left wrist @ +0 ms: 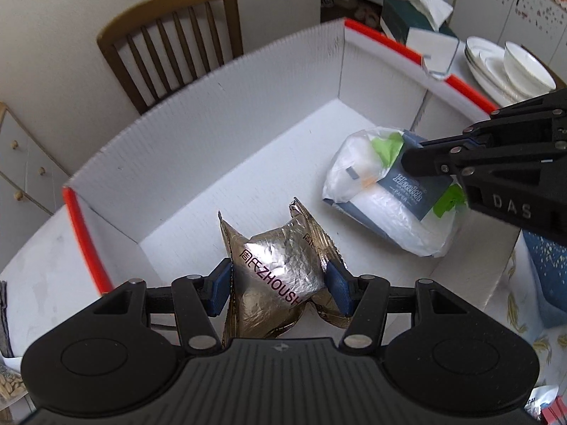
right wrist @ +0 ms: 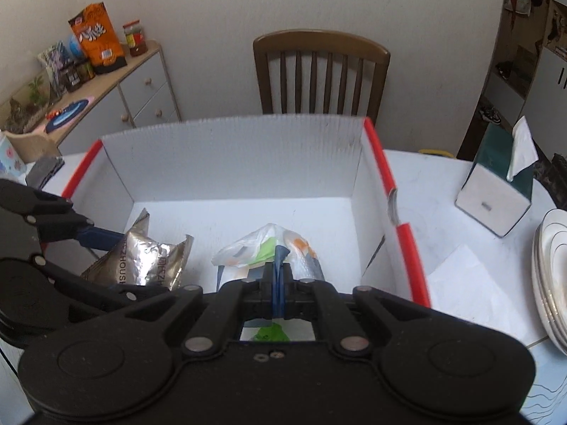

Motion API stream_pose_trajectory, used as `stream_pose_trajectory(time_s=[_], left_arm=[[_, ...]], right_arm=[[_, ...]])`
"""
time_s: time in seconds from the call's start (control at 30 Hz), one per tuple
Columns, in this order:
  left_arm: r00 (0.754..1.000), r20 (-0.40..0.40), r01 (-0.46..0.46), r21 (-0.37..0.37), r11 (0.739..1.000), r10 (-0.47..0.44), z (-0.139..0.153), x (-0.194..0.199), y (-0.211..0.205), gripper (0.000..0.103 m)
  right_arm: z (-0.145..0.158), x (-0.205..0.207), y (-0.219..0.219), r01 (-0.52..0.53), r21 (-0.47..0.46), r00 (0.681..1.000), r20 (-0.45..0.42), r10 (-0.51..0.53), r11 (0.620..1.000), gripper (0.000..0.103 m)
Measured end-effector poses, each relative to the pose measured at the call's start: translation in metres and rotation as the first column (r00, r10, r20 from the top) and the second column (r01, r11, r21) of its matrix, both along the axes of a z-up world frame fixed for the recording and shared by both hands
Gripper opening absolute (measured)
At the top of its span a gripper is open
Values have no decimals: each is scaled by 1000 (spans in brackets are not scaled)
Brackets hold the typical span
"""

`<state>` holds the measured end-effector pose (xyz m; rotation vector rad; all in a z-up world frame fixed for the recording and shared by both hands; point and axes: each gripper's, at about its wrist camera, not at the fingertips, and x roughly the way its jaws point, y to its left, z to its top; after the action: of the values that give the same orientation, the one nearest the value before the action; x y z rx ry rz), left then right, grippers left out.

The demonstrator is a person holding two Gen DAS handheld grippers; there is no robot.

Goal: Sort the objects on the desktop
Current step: 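Carry the gold foil bag and wet-wipe pack into the red box with both tools, then open both tools to release the bags in the box and withdraw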

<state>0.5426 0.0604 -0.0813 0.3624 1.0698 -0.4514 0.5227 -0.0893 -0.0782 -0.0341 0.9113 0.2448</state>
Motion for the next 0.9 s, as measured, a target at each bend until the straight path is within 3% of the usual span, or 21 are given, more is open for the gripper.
stream_pose_trajectory(time_s=[0.3, 0.37, 0.6, 0.67, 0.9], left_arm=[[998, -67, 0, 30, 1000, 2, -12, 5, -3, 56], [996, -82, -13, 32, 999, 16, -14, 7, -1, 57], [999, -32, -24, 17, 1000, 24, -4, 0, 1, 59], [999, -21, -37, 19, 999, 37, 0, 2, 0, 69], [999, 34, -38, -30, 999, 39, 23, -11, 0, 71]], right_arm=[[-16, 0, 9, -26, -32, 998, -59, 24, 999, 2], [-16, -2, 9, -24, -43, 998, -55, 21, 999, 10], [-8, -7, 6, -26, -30, 999, -44, 25, 999, 22], [-5, -9, 4, -22, -20, 999, -37, 21, 1000, 31], [15, -22, -6, -18, 19, 1000, -11, 19, 1000, 38]])
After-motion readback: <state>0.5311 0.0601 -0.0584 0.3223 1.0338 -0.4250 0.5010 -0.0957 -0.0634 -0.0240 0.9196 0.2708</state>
